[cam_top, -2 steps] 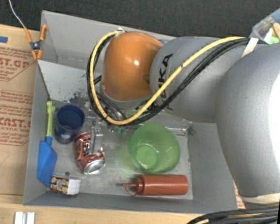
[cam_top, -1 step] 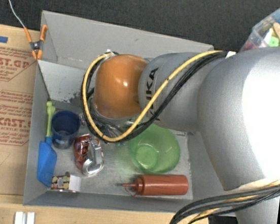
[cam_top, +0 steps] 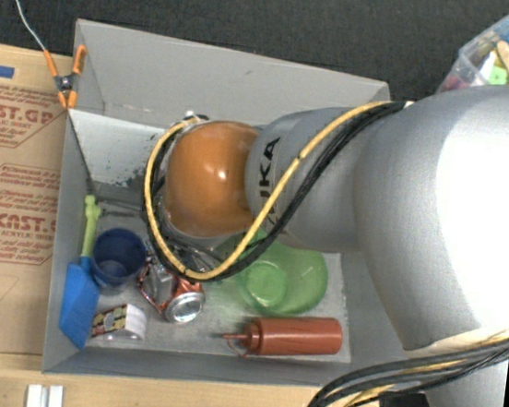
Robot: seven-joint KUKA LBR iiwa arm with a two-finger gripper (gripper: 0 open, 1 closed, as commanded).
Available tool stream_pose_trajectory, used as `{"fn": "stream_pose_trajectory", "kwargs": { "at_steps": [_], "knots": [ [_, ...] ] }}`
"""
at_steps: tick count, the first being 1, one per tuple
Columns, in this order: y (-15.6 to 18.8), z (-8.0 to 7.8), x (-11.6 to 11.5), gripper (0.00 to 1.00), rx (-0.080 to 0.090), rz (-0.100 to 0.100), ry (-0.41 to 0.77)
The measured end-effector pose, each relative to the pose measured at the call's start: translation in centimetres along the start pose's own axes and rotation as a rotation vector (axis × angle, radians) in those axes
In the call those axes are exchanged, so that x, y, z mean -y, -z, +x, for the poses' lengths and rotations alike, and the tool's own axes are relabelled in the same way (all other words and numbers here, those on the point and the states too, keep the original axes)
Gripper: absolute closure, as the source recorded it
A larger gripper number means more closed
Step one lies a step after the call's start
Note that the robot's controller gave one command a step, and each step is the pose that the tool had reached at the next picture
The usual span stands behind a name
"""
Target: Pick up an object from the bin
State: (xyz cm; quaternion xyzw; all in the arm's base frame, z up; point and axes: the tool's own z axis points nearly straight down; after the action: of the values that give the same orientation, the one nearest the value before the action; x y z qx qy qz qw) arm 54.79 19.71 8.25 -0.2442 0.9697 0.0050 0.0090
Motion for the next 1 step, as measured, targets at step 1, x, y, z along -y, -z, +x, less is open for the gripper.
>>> {"fn": "stream_pose_trajectory", "kwargs": {
  "at_steps": [1],
  "knots": [
    [-0.03,0.01,-0.03,1.00,0.000,-0.001,0.000]
  ]
}}
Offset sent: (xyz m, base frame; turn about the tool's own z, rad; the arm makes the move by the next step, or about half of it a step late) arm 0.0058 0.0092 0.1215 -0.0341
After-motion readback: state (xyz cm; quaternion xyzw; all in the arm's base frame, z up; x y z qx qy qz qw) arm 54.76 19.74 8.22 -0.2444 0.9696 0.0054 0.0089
